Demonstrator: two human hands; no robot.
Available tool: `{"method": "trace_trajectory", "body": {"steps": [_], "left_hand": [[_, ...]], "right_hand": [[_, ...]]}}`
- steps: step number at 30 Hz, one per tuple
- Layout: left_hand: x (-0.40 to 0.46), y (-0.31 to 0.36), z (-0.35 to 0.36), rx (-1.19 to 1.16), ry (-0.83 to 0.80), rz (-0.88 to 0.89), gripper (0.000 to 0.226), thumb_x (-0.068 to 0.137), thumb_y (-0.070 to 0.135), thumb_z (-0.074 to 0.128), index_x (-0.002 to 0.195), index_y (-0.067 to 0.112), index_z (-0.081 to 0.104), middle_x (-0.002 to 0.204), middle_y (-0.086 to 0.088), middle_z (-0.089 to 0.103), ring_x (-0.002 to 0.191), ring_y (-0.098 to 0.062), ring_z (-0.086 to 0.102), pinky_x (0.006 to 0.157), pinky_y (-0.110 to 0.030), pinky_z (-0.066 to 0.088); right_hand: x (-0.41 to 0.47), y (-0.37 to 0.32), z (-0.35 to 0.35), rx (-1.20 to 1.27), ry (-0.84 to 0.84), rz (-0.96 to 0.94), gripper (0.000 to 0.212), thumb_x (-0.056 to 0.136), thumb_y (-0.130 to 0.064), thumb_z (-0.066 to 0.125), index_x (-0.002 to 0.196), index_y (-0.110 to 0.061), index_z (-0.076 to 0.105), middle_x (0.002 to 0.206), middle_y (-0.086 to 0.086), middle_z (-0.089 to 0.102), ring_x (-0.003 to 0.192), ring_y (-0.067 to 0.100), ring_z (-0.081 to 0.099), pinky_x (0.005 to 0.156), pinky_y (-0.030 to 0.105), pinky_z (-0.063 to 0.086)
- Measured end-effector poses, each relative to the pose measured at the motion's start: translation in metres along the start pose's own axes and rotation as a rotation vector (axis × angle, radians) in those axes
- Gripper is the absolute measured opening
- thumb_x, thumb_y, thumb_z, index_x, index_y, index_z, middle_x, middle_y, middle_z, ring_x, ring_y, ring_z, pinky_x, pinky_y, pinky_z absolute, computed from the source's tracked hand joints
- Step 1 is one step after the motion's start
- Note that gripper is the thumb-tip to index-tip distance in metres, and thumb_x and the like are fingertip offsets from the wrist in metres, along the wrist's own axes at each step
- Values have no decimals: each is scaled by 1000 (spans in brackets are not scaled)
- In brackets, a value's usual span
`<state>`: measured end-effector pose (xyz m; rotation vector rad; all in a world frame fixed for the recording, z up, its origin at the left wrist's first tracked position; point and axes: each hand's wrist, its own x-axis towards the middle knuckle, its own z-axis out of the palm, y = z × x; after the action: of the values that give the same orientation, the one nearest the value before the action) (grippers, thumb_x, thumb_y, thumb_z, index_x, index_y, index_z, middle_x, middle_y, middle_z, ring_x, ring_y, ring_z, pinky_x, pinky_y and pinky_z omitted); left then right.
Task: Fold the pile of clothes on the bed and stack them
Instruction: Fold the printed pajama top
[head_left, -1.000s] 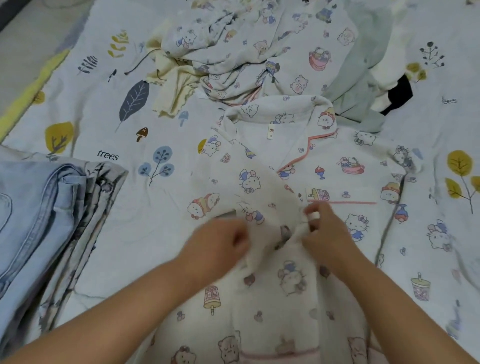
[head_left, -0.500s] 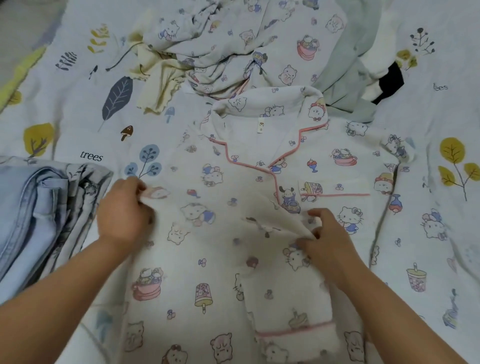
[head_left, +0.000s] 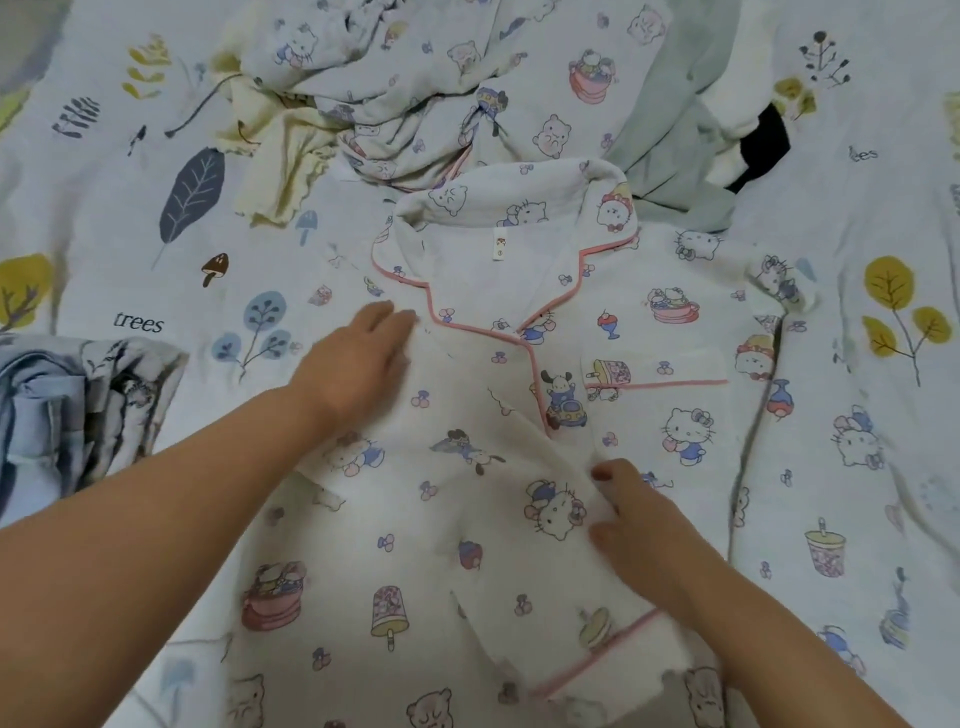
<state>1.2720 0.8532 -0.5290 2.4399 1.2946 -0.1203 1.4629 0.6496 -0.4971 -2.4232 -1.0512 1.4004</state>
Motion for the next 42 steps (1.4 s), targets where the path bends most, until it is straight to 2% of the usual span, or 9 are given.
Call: {"method": "trace_trajectory", "body": {"steps": [8,12,17,19,21,24,28,35,42], "left_hand": [[-5,25,28,203,-58,-204,64,95,48,26,148,14,14,156,-16,11,136,-39,24,109,-50,23],[-43,71,53,130,3,107,68,92,55,21,149,17,18,156,-12,10,142,-37,14,112,-54,9],[-69,75,75,279,-211,288,66,88,61,4,145,27,-7,154,-4,-9,143,-34,-3,113,-50,0],[-69,76,81,292,-241,208,64,86,61,-6,135,31,-32,149,0,-31,138,-26,-27,112,-44,-14],[-69,89,79,275,-235,156,65,94,55,7,140,26,-28,154,-3,-25,142,-26,-21,114,-45,-10],[-72,119,71,188,-171,171,64,98,46,21,150,18,-1,158,-9,-7,145,-27,-3,116,-44,-2],[-82,159,77,102,-203,234,61,98,41,27,150,20,3,158,-5,-6,145,-21,-3,116,-41,-2],[-101,212,76,-82,-237,239,43,99,40,29,132,18,44,145,-1,37,134,-17,31,111,-32,20],[-138,265,32,-1064,-471,-2,32,76,48,62,103,35,51,94,8,63,74,-4,63,65,-22,53]], "right_hand": [[6,8,-8,-713,442,-1,38,90,-13,49,127,-14,40,115,7,54,107,27,49,80,33,38],[5,9,26,-606,491,-335,69,65,-27,80,128,-11,57,129,21,56,120,37,53,94,54,43],[13,41,35,-677,75,-327,66,100,-39,30,143,-28,-18,150,4,-27,144,27,-13,110,49,-17],[13,40,23,-610,168,-414,52,96,-24,45,146,-17,30,154,13,21,139,35,25,114,54,18],[11,40,4,-470,457,-384,28,88,-10,55,115,-7,61,116,14,57,106,34,53,89,42,45],[10,58,-26,-361,671,-37,27,87,-15,50,113,-8,53,106,11,51,97,28,46,74,35,36],[6,82,-39,-361,420,339,45,86,-35,51,121,-12,36,119,12,45,109,30,44,78,36,36],[-19,93,-70,-283,410,219,15,93,-11,38,102,-7,49,102,15,60,85,30,58,66,29,39],[-71,44,-121,243,367,74,18,83,4,46,98,2,56,88,21,63,43,26,64,43,37,55]]}}
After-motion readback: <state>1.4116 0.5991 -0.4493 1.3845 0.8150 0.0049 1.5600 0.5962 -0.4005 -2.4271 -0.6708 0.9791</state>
